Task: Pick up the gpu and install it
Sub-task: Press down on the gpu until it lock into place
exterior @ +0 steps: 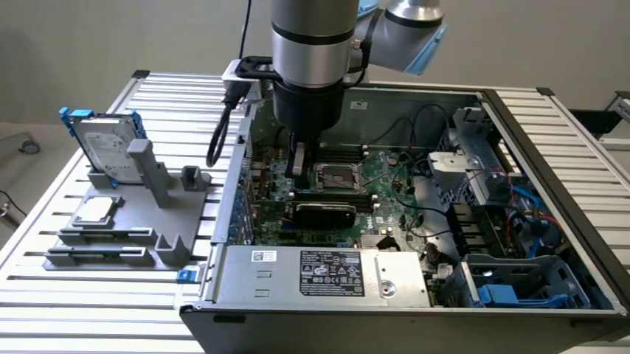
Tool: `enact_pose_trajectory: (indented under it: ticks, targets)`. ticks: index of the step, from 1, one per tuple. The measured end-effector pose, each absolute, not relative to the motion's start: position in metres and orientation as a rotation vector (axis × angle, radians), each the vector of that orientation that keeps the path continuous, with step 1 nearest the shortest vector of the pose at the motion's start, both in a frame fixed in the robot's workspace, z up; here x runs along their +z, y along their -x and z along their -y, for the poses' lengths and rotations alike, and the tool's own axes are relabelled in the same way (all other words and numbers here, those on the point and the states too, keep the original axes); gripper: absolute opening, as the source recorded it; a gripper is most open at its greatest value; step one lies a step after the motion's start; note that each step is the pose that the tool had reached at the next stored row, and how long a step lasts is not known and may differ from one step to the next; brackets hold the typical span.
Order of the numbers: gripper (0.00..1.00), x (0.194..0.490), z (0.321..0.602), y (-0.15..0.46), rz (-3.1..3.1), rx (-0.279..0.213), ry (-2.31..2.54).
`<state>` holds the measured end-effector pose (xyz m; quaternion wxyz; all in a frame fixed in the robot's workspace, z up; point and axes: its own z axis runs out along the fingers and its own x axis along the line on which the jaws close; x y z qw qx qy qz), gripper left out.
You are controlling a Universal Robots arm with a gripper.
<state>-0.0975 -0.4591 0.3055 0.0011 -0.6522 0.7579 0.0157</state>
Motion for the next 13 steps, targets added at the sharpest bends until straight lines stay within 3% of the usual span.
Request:
enact_pose_trajectory:
  ticks: [13]
  targets:
    - [0.11, 0.3055, 0.4591, 0.0974, -2.379, 0.049, 2.048]
